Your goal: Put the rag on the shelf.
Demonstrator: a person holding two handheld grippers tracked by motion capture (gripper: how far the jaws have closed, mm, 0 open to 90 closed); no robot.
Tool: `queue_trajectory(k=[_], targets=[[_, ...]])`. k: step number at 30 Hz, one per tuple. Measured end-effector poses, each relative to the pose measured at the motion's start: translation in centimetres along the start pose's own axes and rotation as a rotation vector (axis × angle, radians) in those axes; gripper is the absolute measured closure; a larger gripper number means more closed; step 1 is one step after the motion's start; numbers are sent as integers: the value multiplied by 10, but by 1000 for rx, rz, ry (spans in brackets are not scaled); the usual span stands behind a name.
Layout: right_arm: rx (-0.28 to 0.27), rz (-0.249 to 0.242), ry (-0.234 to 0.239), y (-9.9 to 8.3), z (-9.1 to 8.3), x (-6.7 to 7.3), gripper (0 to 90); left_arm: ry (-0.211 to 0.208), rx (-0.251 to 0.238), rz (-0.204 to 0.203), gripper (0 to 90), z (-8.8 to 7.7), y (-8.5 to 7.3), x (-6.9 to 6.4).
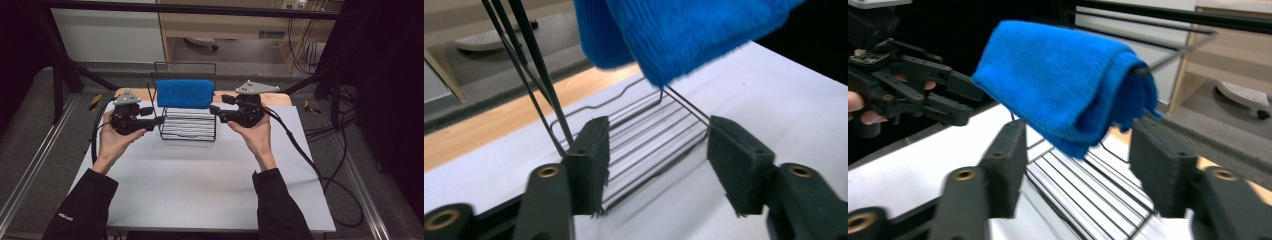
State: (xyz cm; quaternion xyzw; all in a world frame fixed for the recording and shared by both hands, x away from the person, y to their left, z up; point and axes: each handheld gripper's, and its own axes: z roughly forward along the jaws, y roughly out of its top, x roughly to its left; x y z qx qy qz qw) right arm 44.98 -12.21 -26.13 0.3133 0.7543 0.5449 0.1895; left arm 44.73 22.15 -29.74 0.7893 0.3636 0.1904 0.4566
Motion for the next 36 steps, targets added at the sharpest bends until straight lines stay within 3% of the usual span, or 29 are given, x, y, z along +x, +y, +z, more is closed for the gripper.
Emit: queue_trajectory(k=[4, 8, 17, 25, 36], targets=[[13, 11, -12, -8, -11, -3, 259, -2, 31, -1, 309, 0, -14, -1], [22, 38, -10, -19, -20, -6, 167, -6, 29, -18, 233, 0, -27, -2], [90, 53, -31, -58, -35, -14, 66, -2, 38, -11, 99, -2, -59, -8], [136, 93, -43, -100, -46, -24, 17, -12, 36, -27, 77, -2, -90, -12], [194, 138, -78, -159, -63, -37, 5, 6, 95, -16, 87, 0, -132, -10]])
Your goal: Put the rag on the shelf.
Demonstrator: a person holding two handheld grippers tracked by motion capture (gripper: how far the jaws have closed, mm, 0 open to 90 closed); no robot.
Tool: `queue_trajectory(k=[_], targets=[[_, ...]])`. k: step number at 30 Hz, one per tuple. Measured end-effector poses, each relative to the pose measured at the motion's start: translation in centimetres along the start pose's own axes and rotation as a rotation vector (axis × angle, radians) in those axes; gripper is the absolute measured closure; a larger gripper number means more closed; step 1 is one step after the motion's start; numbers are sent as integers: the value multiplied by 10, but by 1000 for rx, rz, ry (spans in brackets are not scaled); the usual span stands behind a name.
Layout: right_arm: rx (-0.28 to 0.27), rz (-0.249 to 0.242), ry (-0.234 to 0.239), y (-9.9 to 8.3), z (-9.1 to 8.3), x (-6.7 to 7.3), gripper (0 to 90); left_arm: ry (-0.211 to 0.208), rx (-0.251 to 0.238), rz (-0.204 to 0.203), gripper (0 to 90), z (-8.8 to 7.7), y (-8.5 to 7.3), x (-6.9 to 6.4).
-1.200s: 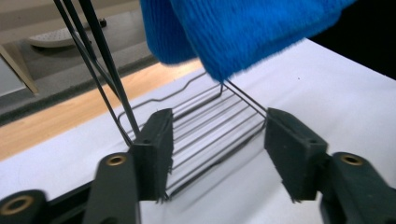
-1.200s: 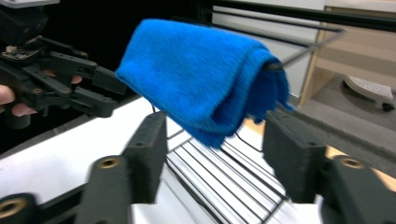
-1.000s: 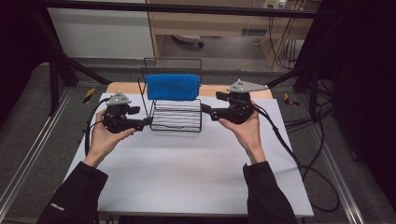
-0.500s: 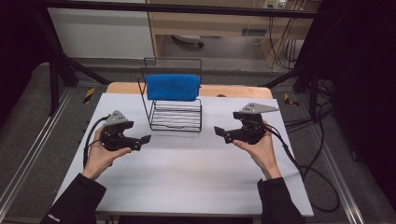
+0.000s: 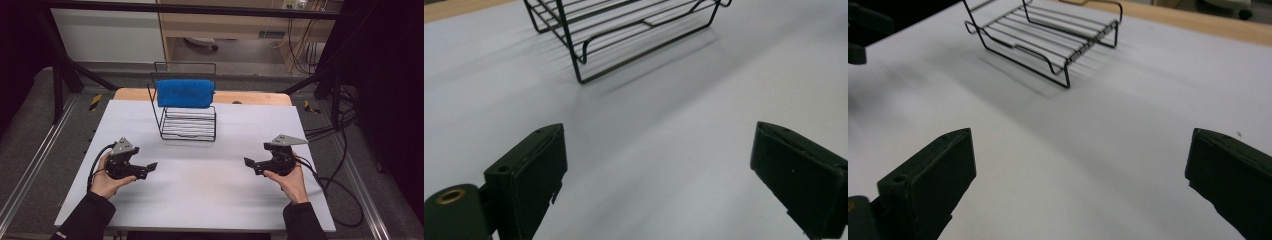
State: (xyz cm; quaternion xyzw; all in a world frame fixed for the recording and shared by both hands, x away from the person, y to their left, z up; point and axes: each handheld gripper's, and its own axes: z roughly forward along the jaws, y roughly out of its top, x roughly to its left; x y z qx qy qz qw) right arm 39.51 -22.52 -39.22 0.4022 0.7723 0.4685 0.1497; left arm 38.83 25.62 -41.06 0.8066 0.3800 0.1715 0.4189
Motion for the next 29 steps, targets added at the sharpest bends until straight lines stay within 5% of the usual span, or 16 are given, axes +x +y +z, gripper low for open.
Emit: queue_trajectory(k=[16, 29], targets=[[58, 44, 21, -62, -21, -26, 5, -19, 41, 26, 89, 6, -32, 1], [74, 27, 20, -73, -23, -25, 5, -19, 41, 9, 89, 4, -40, 3]])
